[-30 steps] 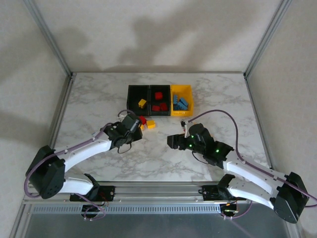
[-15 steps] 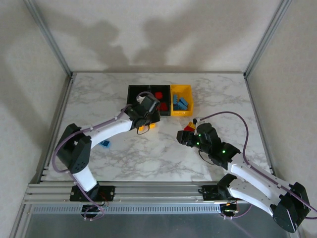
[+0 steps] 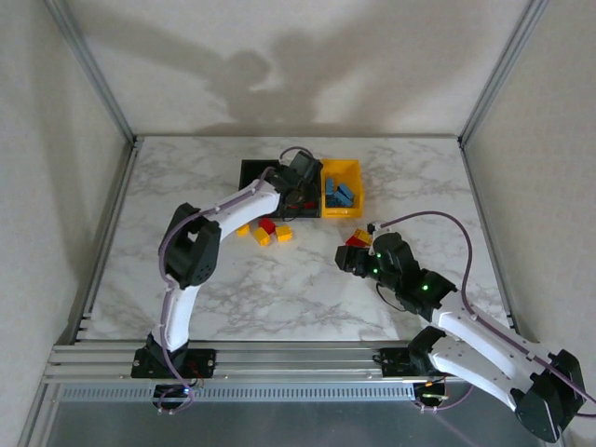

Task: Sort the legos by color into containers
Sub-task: Place the lego in the container.

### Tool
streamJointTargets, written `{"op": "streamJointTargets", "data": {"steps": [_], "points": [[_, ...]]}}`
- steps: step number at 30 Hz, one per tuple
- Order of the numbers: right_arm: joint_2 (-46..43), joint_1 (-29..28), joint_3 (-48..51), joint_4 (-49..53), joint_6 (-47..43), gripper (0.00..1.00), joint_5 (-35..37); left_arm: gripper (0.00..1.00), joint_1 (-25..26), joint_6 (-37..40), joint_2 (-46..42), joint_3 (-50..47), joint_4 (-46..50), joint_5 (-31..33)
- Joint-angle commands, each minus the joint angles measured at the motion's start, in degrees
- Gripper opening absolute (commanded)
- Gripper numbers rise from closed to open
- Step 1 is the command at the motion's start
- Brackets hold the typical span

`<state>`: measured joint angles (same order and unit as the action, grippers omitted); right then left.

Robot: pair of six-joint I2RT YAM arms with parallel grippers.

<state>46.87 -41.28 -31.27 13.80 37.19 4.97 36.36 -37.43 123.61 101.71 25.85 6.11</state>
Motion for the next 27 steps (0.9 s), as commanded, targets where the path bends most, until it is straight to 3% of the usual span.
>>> {"op": "streamJointTargets", "data": {"steps": [1,6,14,21,27], "points": [[-1.58,0.57,0.64,2.69,0.87,0.68,2.01,0.24,-1.18,2.34,3.91,6.38,5.20,1.92],[-2.66,0.76,0.59,3.42,0.99,0.68,2.41,0.27,-1.77,2.98,8.62,12.98,8.69,3.69],[-1.72,0.94,0.29,3.06,0.65,0.68,1.98,0.48,-1.82,3.15,7.78,13.60,9.08,3.93],[-1.22,0.92,-0.24,2.63,0.30,0.68,1.45,0.51,-1.08,3.33,2.94,11.51,8.50,3.06],[0.01,0.95,-1.36,2.13,-0.93,0.68,0.61,0.52,0.20,3.00,-7.52,1.02,4.79,2.83]]}}
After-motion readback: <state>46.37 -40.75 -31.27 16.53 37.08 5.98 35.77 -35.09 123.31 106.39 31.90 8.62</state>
